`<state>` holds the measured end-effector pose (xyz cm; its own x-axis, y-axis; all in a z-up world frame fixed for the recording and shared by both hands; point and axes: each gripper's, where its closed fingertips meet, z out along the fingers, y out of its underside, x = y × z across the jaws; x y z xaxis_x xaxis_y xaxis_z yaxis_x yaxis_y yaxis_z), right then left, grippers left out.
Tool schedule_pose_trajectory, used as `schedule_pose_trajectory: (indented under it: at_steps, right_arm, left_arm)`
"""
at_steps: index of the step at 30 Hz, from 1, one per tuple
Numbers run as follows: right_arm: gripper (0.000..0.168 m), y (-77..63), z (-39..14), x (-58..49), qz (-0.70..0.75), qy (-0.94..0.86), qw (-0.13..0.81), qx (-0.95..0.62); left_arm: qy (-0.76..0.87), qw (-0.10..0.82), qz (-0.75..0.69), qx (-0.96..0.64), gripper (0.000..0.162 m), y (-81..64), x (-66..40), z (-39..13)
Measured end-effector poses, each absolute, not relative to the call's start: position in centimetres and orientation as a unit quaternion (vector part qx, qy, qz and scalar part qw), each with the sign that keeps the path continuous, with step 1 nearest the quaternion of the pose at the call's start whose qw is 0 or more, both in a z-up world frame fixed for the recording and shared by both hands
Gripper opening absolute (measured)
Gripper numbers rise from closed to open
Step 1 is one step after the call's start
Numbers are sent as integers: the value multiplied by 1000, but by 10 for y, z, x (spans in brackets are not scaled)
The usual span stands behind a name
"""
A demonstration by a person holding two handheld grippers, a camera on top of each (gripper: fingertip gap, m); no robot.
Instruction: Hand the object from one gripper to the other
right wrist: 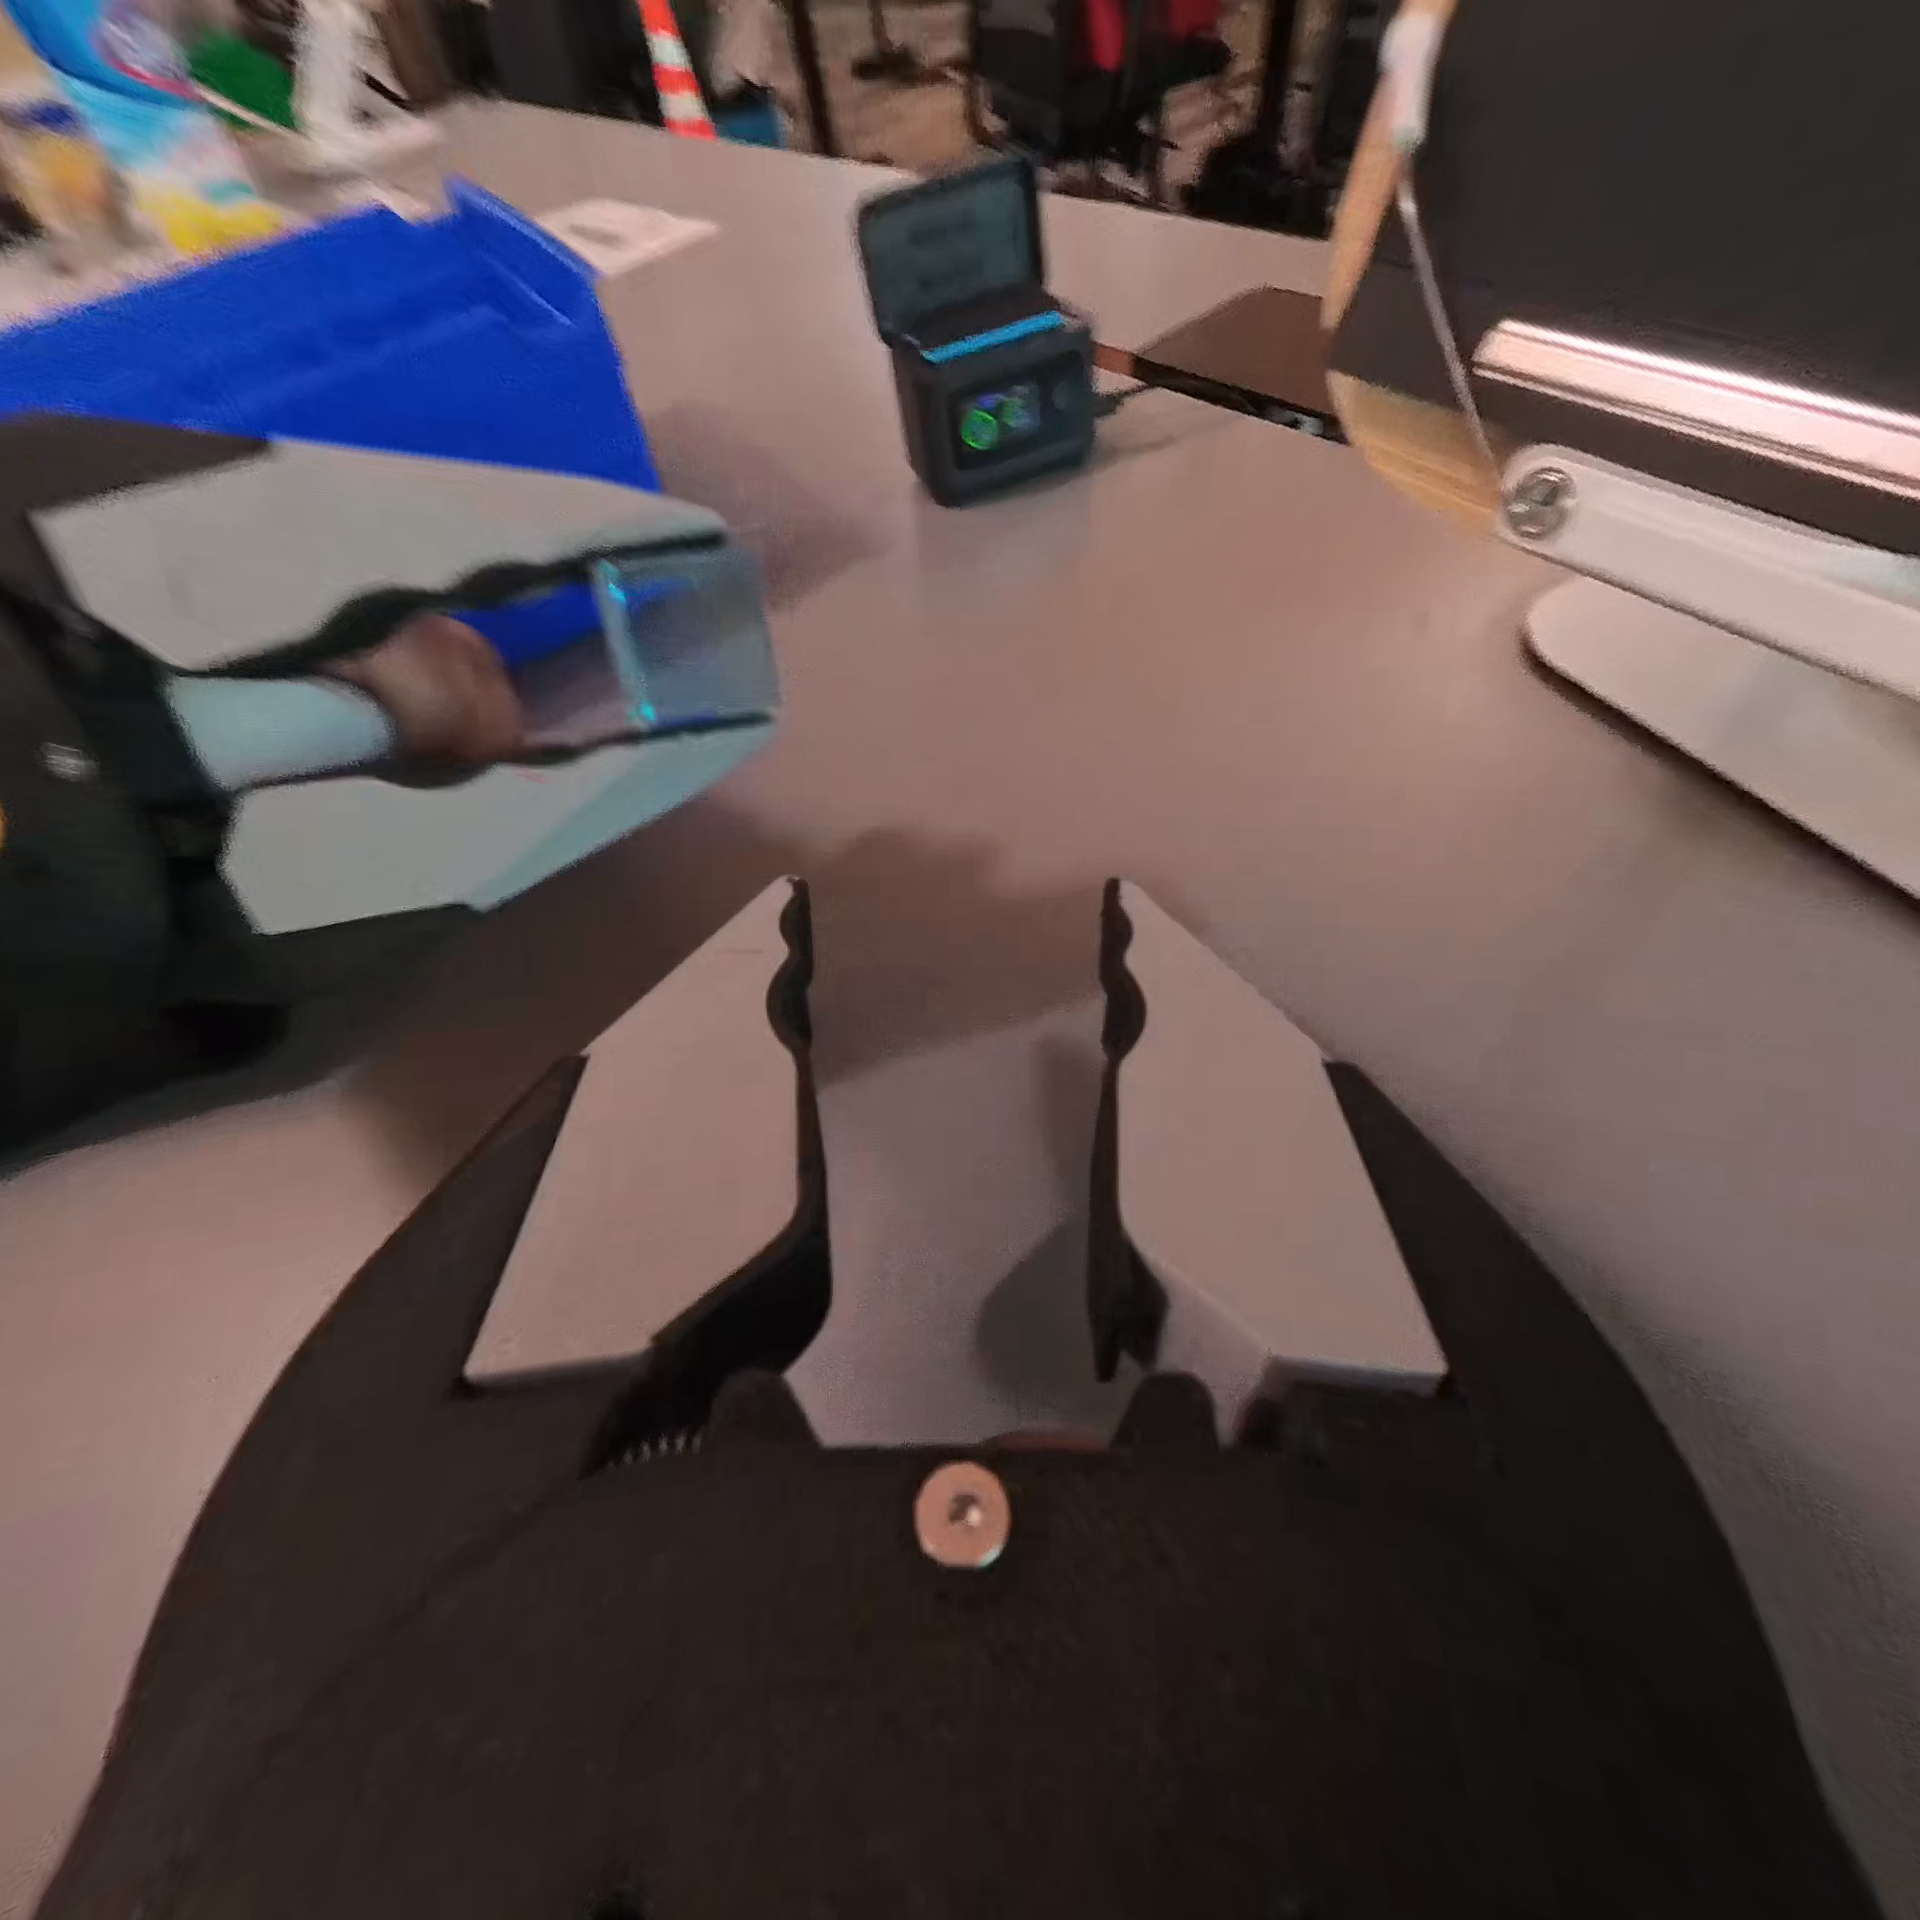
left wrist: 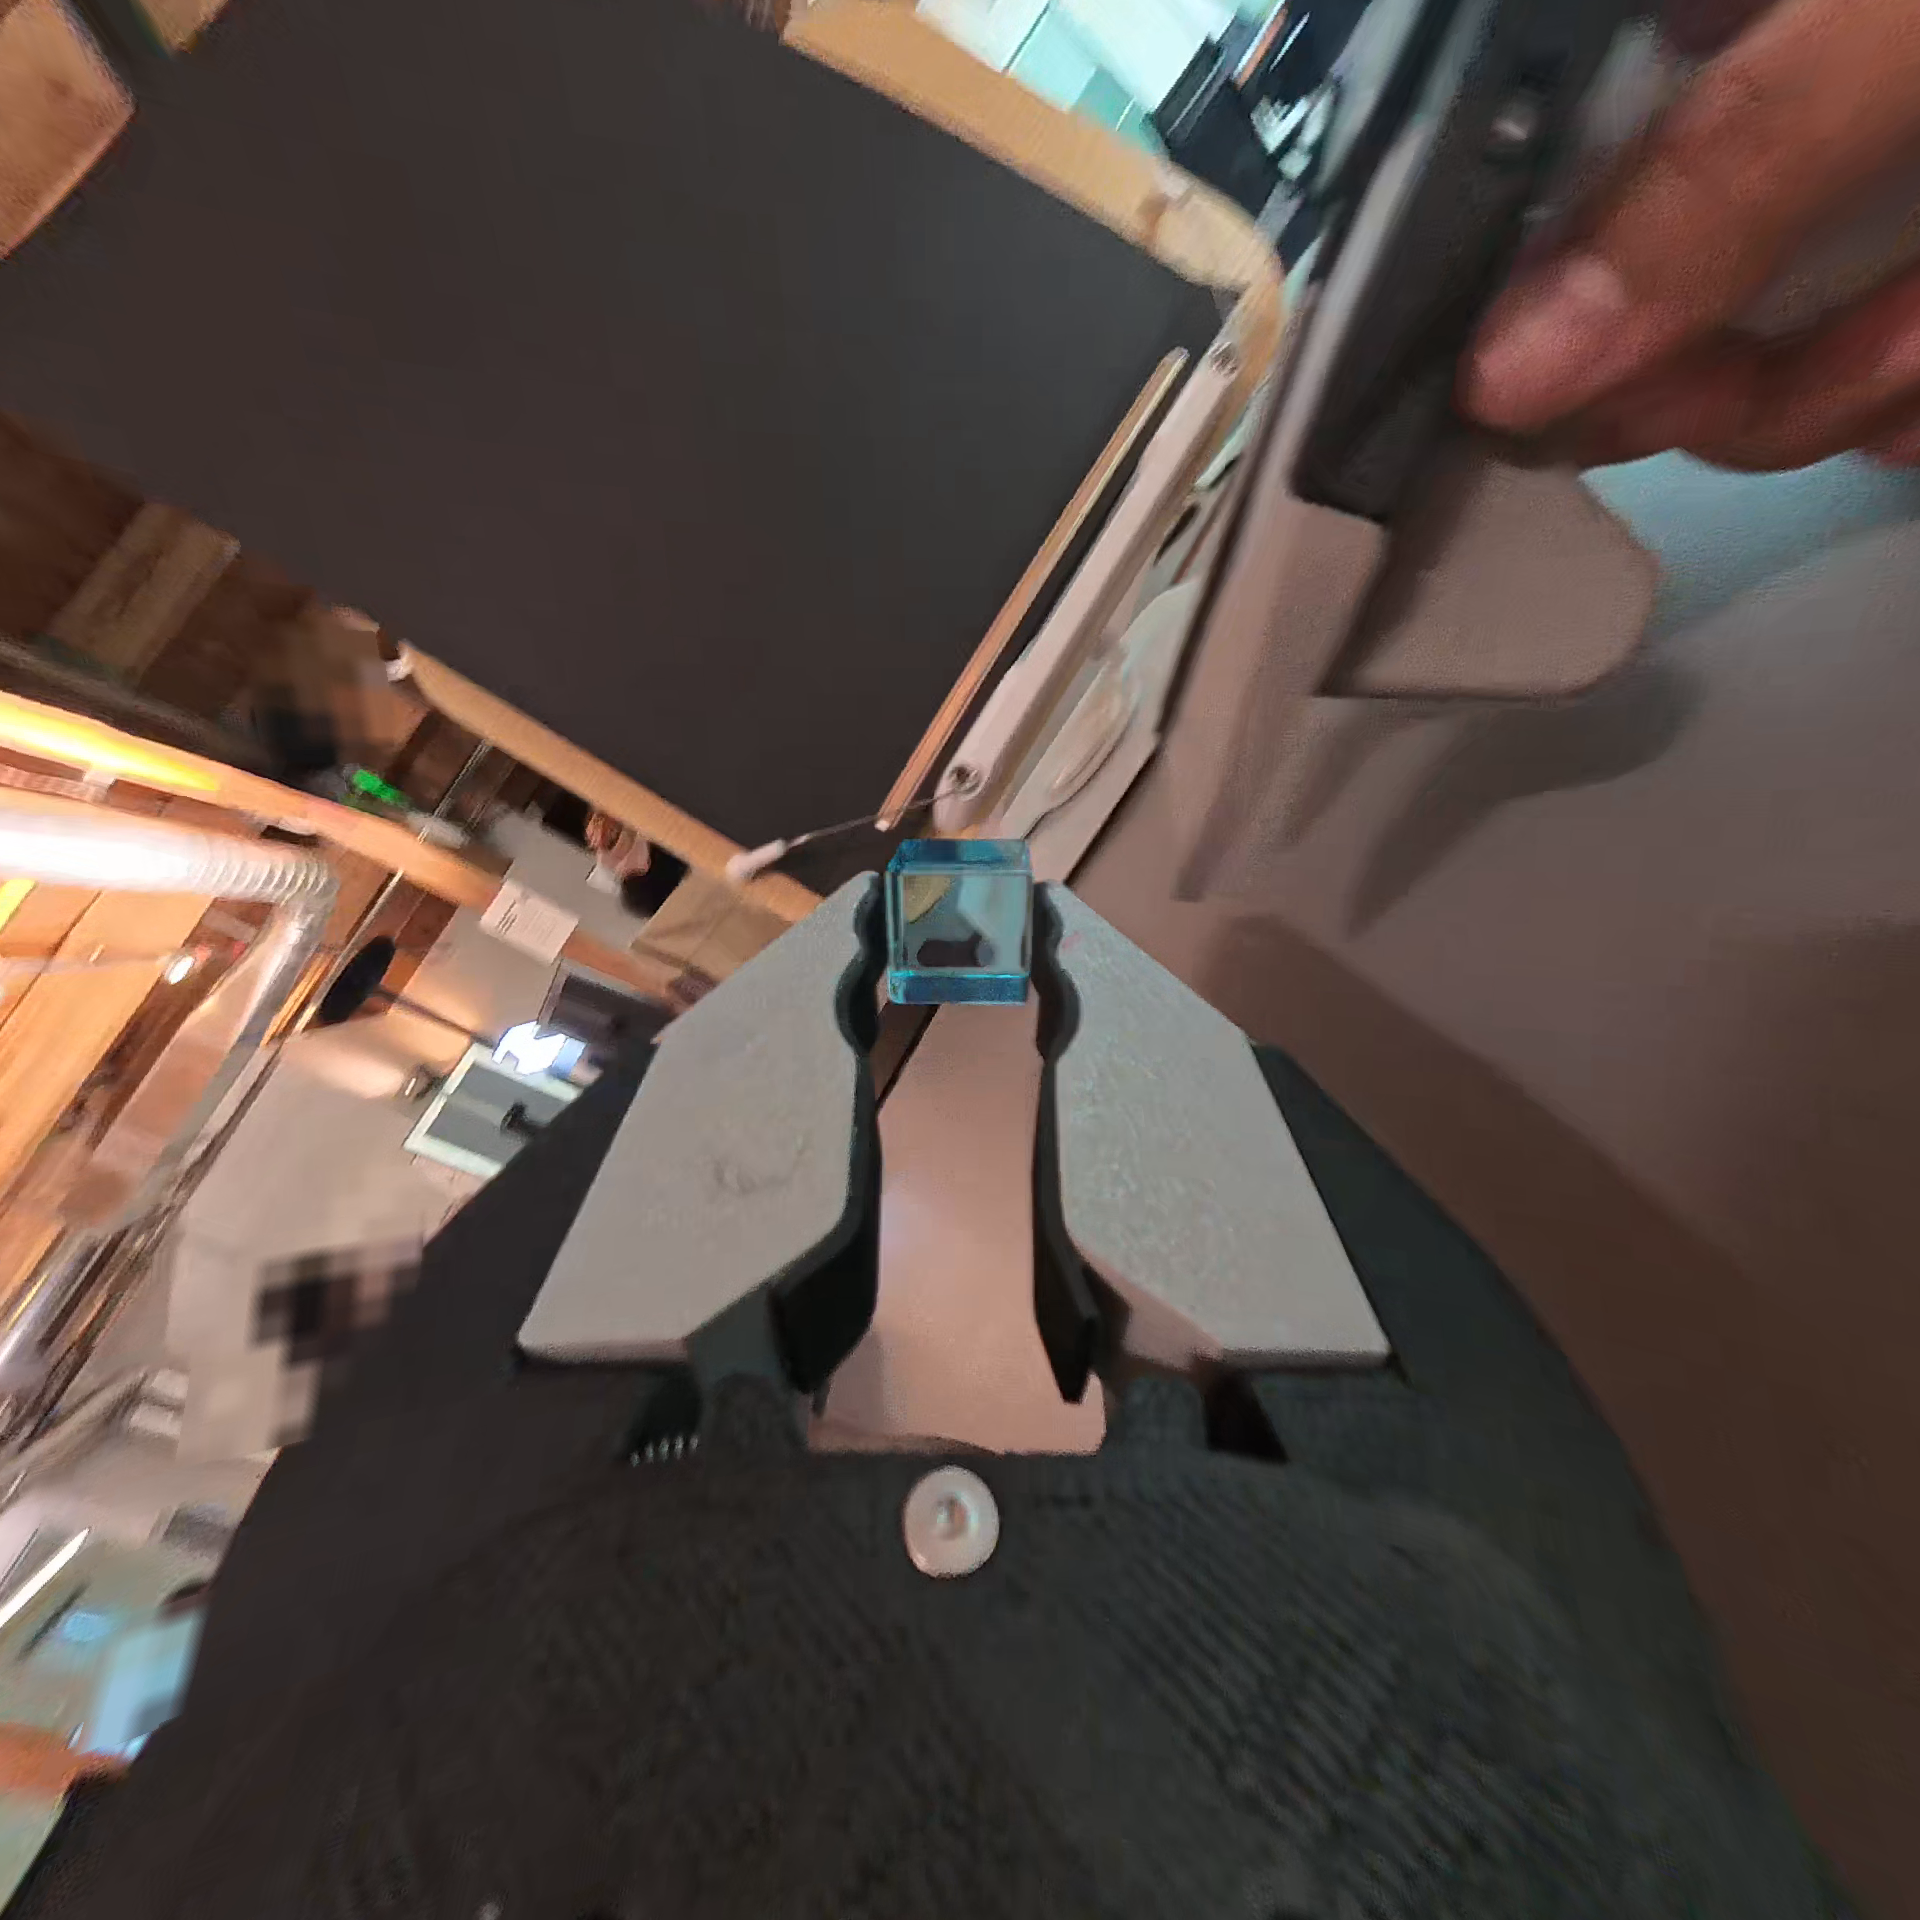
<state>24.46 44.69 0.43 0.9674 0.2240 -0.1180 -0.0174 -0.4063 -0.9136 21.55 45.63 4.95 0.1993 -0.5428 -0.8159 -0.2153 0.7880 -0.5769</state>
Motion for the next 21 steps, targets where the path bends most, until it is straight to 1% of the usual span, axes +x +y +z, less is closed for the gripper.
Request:
schedule_pose_trajectory:
  at_steps: [2, 4, 10, 12, 16, 17, 18, 19, 21]
  right_arm:
    - [56, 441, 23, 219, 216, -86, 561, -795]
    - [56, 435, 35, 205, 270, -103, 570, -769]
    - [52, 424, 46, 182, 324, -146, 568, -742]
    - [44, 427, 42, 181, 318, -146, 563, -749]
    - [28, 434, 27, 189, 246, -151, 551, -783]
    - [24, 435, 26, 193, 209, -155, 556, -790]
    - [24, 436, 26, 200, 158, -160, 563, -795]
    - [24, 437, 26, 210, 93, -170, 569, -799]
    - [24, 437, 28, 226, -37, -202, 575, -792]
  left_arm:
    - [636, 706, -131, -281, 25, 446, 213, 48]
    - [640, 707, -156, -258, 25, 435, 211, 52]
    - [653, 703, -165, -230, 25, 422, 210, 52]
    - [664, 699, -144, -224, 25, 419, 213, 46]
    - [675, 687, -118, -243, 24, 423, 218, 34]
    - [676, 679, -126, -258, 25, 426, 218, 31]
    - [676, 665, -148, -280, 23, 428, 217, 29]
    - [679, 640, -189, -306, 23, 427, 215, 26]
    - [689, 552, -282, -374, 27, 423, 211, 16]
